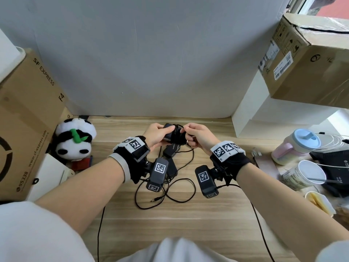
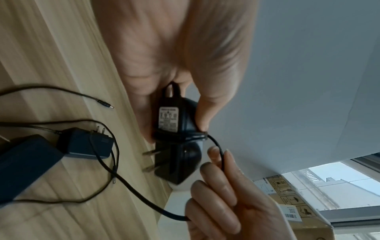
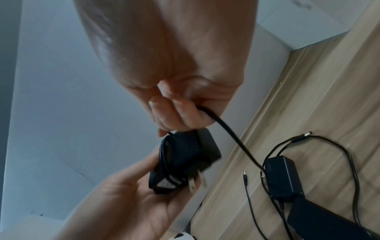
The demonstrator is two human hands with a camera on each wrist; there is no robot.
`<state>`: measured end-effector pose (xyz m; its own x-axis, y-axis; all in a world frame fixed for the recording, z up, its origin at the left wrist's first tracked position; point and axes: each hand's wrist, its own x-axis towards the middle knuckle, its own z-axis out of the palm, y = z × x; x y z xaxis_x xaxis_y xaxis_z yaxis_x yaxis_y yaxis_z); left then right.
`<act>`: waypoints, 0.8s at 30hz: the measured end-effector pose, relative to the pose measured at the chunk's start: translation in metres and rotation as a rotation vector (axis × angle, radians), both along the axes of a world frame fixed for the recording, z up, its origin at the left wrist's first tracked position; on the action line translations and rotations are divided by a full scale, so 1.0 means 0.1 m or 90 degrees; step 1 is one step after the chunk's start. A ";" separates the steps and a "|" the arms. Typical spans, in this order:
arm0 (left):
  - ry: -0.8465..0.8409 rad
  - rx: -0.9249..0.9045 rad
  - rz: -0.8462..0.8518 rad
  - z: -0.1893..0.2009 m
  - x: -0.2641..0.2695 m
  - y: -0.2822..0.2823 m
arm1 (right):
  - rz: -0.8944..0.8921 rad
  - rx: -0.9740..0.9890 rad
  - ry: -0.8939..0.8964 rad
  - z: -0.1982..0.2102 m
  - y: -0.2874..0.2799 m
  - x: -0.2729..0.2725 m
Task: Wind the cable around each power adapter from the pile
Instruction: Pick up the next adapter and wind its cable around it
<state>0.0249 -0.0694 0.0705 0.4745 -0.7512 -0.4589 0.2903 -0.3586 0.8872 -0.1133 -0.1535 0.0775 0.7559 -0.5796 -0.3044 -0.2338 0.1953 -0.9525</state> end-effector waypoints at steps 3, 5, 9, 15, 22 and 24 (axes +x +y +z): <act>0.040 -0.032 0.060 0.03 -0.03 -0.03 | 0.006 -0.008 -0.028 -0.02 0.05 0.00; 0.074 -0.046 0.111 0.03 -0.03 -0.05 | 0.019 -0.016 -0.031 -0.03 0.07 -0.02; 0.145 -0.078 0.221 0.04 -0.04 -0.05 | 0.067 -0.030 -0.011 -0.08 0.10 -0.08; 0.270 -0.118 0.272 0.05 -0.03 -0.04 | 0.113 -0.031 0.031 -0.22 0.14 -0.14; 0.351 -0.145 0.236 0.00 -0.05 0.00 | 0.131 -0.092 0.061 -0.33 0.12 -0.12; 0.349 -0.142 0.203 0.00 -0.07 0.00 | 0.137 -0.099 0.075 -0.33 0.12 -0.11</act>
